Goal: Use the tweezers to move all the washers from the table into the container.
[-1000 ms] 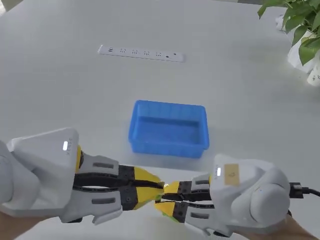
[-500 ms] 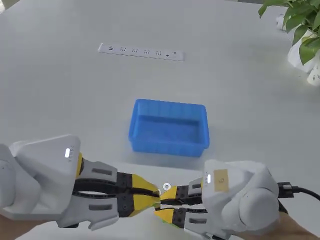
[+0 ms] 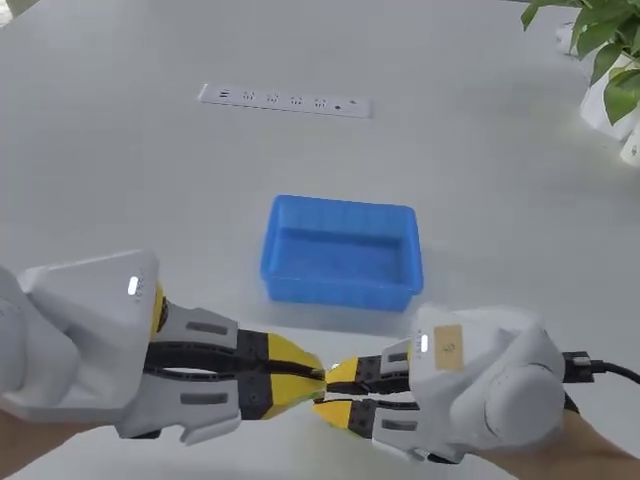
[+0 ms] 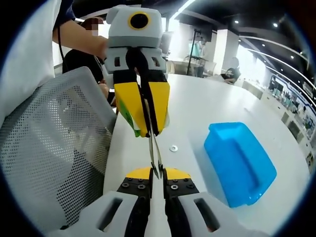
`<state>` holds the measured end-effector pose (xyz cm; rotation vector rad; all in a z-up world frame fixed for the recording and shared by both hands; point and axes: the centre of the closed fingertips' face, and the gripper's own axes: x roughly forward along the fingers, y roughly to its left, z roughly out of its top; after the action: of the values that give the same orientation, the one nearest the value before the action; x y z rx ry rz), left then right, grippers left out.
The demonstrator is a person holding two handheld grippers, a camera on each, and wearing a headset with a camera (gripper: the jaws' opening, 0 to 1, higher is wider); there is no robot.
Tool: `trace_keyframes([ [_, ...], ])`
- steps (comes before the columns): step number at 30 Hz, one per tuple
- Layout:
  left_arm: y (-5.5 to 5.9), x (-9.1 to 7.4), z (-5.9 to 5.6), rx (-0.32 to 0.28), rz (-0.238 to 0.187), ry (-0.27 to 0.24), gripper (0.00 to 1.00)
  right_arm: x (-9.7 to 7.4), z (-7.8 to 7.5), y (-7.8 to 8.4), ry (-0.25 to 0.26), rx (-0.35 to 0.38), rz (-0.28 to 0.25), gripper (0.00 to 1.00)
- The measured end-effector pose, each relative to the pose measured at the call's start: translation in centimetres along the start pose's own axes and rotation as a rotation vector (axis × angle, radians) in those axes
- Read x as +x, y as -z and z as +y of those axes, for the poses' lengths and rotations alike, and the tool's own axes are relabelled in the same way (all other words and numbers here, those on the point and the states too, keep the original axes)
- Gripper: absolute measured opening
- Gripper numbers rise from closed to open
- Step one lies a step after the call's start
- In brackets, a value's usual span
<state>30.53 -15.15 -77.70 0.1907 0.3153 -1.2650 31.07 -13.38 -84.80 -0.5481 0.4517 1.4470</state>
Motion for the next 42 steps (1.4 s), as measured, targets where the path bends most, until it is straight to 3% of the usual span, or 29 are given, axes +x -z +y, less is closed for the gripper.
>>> trace_keyframes([
  [18, -0.6, 2.8, 1.5, -0.041, -0.037, 0.025, 0.06, -2.0, -2.0, 2.0, 0.106, 0.063, 0.008, 0.09],
  [42, 0.1, 3.5, 1.8, -0.040, -0.007, 0.034, 0.06, -1.5, -2.3, 2.8, 0.090, 0.106, 0.009, 0.10],
])
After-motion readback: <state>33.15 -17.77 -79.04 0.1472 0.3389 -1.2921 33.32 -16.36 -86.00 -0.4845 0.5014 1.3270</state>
